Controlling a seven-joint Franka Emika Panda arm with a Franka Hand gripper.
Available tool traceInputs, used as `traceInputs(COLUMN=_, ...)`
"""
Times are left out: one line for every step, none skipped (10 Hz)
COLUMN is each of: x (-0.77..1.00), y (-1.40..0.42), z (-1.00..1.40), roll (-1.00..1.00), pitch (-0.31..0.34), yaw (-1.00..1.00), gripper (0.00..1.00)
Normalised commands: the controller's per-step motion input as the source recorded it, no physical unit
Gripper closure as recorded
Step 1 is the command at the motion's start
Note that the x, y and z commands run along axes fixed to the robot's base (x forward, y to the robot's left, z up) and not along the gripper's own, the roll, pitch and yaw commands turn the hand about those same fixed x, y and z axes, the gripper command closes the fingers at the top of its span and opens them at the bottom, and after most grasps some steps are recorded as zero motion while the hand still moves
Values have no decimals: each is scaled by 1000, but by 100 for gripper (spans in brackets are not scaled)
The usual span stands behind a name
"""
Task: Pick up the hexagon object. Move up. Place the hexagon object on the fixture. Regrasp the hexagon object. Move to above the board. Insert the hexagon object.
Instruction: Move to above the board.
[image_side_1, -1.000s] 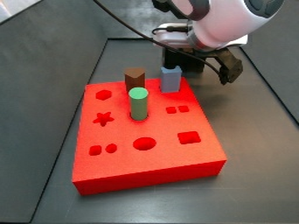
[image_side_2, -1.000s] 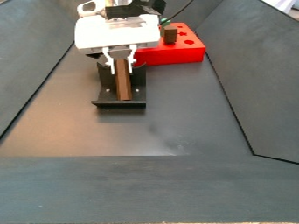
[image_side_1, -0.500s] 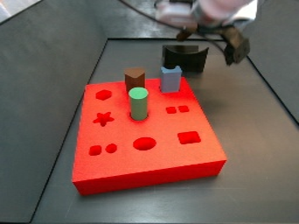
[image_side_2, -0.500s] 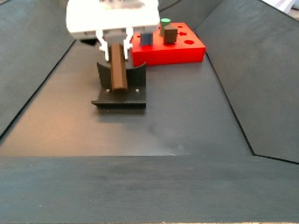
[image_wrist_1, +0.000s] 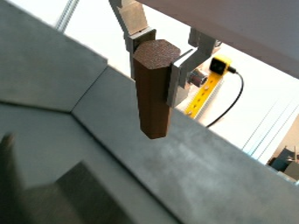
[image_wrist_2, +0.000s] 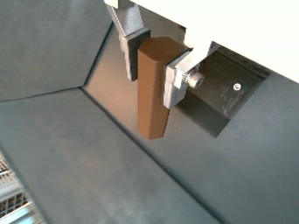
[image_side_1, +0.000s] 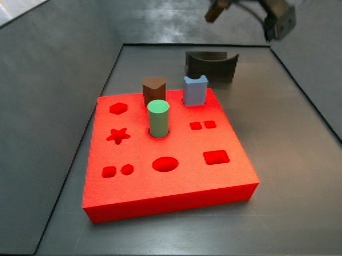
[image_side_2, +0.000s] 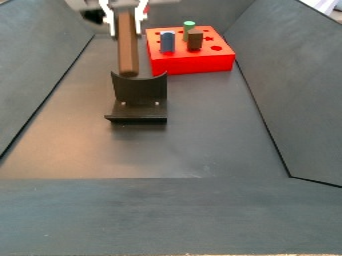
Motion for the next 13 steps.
traceInputs(x=-10, y=124, z=1000, roll=-59, pitch=119, yaw=32, gripper=100)
traceInputs(x=-12, y=119, z=1000, roll=-60, pitch=114, yaw=50, gripper=100)
traceInputs(x=-10, y=107, z=1000, roll=-66, pitch=104, yaw=70, gripper=100)
traceInputs(x=-9, y=101, z=1000, roll=-62, pitch=102, yaw=76, gripper=100)
traceInputs(x=-2, y=88, z=1000, roll=-60, pitch=92, yaw=84, gripper=100)
traceInputs(x=3, y=76, z=1000, roll=-55, pitch=90, yaw=86, gripper=100)
traceInputs(x=12, y=59, z=1000, roll=-54, pitch=88, yaw=87, gripper=100)
traceInputs(x=21, y=39, z=923, roll=-52, pitch=86, yaw=85, gripper=100)
traceInputs(x=23, y=24, z=745, roll=-48, pitch=88, yaw=85, gripper=100)
traceInputs(x=26, y=12, z=631, roll=-51, pitch=86, yaw=84, gripper=100)
traceInputs(x=27, y=-2, z=402, roll=-47, pitch=93, yaw=82, gripper=100)
traceInputs(x=26, y=-9, z=232, roll=-50, pitch=93, yaw=81, gripper=100)
traceInputs(x=-431, y=-1000, z=41, roll=-1000, pitch=-47, yaw=-16, gripper=100)
